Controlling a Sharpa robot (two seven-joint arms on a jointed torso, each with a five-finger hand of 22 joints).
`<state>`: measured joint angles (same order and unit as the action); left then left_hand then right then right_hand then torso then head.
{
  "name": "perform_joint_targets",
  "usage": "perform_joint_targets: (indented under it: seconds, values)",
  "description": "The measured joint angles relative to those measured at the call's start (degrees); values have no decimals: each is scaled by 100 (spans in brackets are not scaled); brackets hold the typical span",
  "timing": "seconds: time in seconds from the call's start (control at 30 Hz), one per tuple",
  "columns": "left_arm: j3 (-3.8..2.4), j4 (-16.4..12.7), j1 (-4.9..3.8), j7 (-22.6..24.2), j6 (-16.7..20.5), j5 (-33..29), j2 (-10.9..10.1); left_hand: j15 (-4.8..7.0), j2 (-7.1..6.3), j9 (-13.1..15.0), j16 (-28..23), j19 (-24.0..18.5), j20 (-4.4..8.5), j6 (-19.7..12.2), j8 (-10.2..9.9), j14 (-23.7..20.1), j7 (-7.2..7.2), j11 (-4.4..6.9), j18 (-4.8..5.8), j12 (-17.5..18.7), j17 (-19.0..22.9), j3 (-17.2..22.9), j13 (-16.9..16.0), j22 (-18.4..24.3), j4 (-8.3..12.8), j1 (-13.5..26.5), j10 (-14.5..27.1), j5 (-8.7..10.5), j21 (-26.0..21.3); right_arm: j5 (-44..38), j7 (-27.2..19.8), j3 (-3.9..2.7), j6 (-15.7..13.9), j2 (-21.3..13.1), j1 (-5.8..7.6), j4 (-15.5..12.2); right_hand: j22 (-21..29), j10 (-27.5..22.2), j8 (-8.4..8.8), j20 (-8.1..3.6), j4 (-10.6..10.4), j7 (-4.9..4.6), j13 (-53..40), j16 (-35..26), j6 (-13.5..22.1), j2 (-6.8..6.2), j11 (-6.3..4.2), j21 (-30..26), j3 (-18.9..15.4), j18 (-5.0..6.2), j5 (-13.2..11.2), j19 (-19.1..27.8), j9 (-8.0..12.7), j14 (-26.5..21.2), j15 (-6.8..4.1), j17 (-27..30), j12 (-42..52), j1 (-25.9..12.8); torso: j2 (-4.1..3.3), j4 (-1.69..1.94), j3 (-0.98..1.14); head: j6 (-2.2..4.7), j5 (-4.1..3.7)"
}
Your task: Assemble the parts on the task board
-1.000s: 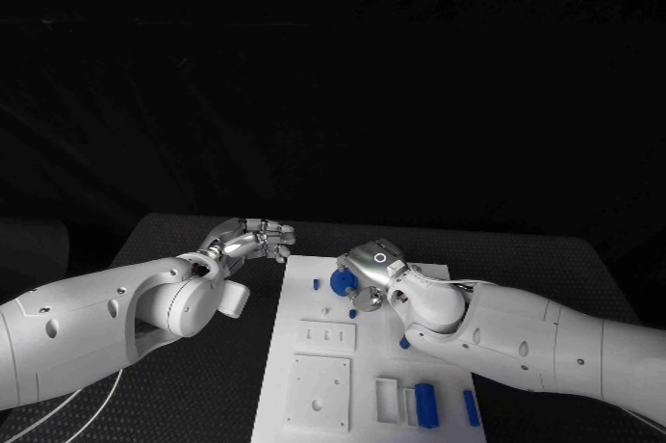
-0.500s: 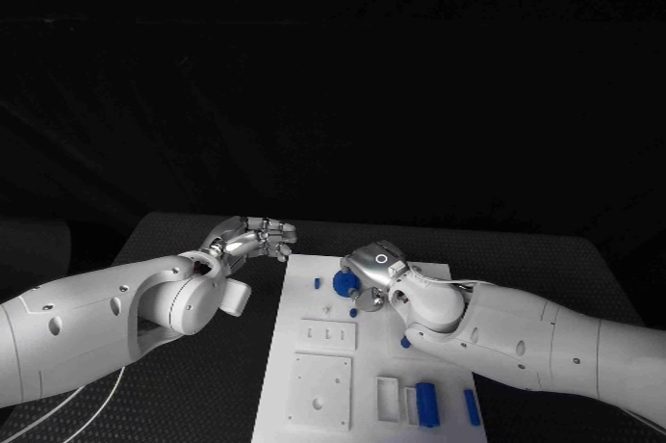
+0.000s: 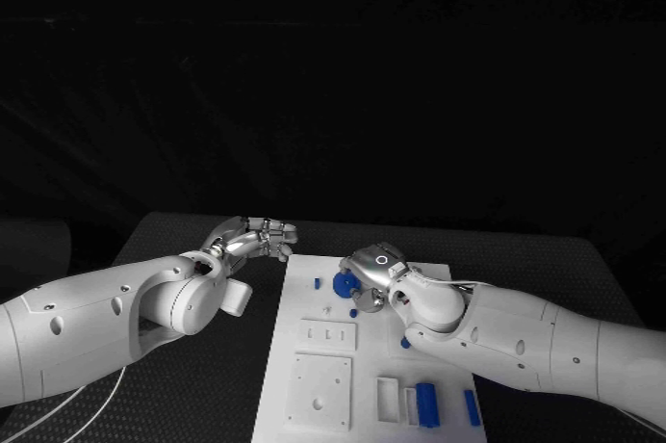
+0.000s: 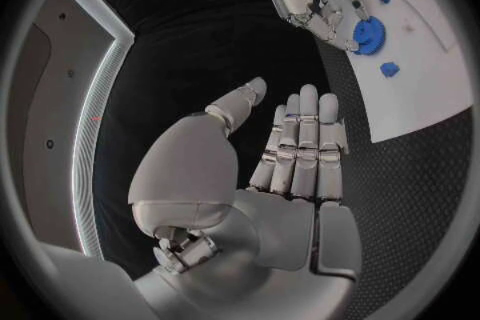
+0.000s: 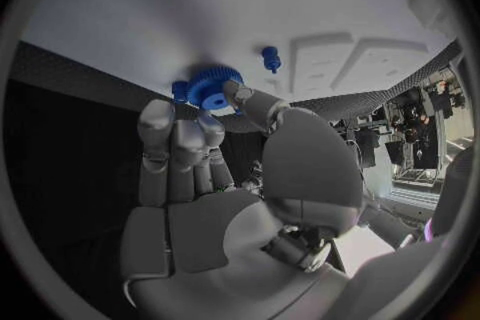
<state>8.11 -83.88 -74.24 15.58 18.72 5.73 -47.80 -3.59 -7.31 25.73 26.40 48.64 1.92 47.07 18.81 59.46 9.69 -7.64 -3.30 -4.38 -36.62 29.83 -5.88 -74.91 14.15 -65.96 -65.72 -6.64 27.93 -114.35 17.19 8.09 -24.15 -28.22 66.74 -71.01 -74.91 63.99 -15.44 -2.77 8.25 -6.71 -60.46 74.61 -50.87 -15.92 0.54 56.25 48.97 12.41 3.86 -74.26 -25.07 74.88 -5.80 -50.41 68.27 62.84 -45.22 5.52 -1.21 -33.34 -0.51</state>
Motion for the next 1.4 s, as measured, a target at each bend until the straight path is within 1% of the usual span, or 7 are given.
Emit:
perform_joint_targets:
  seconds: [0.23, 0.33, 0.4, 0.5, 1.13, 1.27, 1.4]
  values:
    - [0, 0, 0, 0, 0, 0, -3, 0, 0, 0, 0, 0, 0, 0, 0, 0, 0, 0, -3, 0, -6, 0, 0, -1, 0, 0, 0, 0, 0, 172, -24, -6, 74, -23, 9, 4, 0, -10, 20, 8, 268, -19, 0, -34, 63, 64, 9, -1, 58, -1, 1020, 9, 31, 0, 0, -32, 0, 73, 1, 1, 0, 1, 0]
    - [0, 0, 0, 0, 0, 0, -3, 0, 0, 0, 0, 0, 0, 0, 0, 0, 0, 0, -4, 0, -6, 0, 0, -4, 0, 0, 0, 0, 0, 265, -30, -6, 112, -37, 9, 27, 0, -10, 20, 8, 285, -14, 0, -35, 79, 108, 10, -1, 75, -1, 1202, 10, 35, 0, 1, -32, 0, 87, 1, 0, -1, 1, 0]
    - [0, 0, 0, 0, 0, 0, -2, 0, 0, 0, 0, 0, 0, 0, 0, 0, 0, 0, -5, 0, -6, 0, 0, -4, 0, 0, 0, 0, 0, 322, -33, -3, 149, -52, 6, 50, 0, -10, 19, 29, 362, 6, -1, -35, 99, 277, 10, -1, 152, -1, 1580, 30, 34, 0, 1, -43, 0, 59, 1, 0, 0, 1, 2]
    - [0, 0, 0, 0, 1, 1, -2, 0, 0, 0, 0, 0, 0, -20, 0, 0, 20, 0, -5, 0, -5, 0, 0, -4, 0, 0, 0, 0, 0, 397, -38, 2, 196, -89, -2, 53, 0, -10, 19, 29, 441, 6, -3, -35, 99, 359, 10, -1, 231, -1, 1769, 30, 31, 0, 1, -56, 0, -26, 1, 0, 0, 1, 3]
    - [0, -8, 0, -1, 2, 1, -28, 0, 0, 0, -22, 0, 0, -21, 0, 0, 21, 0, -8, 22, -16, 12, 0, -2, -13, 0, 0, 0, 0, 601, -60, -16, 219, -558, -3, -295, 0, -9, 15, 31, 583, 17, -12, -35, 110, 457, 9, -1, 408, -1, 1899, 28, 40, 0, 1, -79, 0, -123, 1, -10, 11, 13, 3]
    - [0, -2, 0, -1, 3, 1, -39, 0, 0, 0, -22, 0, 0, -21, 0, 0, 21, 0, -9, 22, -16, 13, 0, -1, -13, 0, 0, 0, 0, 744, -121, -133, 48, -827, 24, -512, 0, -8, -14, 31, 582, 5, -12, -48, 97, 445, 9, -1, 441, -1, 1828, 28, 40, 0, 1, -87, 0, -135, 0, -11, 12, 19, -2]
    - [0, 16, 0, -1, 3, 1, -51, 0, 0, 0, -22, 0, 0, -21, 0, 0, 21, 1, -9, 22, -16, 12, 0, -1, -13, 0, 0, 0, 0, 1105, -316, -286, -201, -1148, 156, -751, 0, -8, -49, 30, 509, 4, -11, -62, 97, 342, 8, -1, 431, -1, 1481, 27, 40, 32, 32, -95, 0, -213, 2, -21, 13, 30, -20]
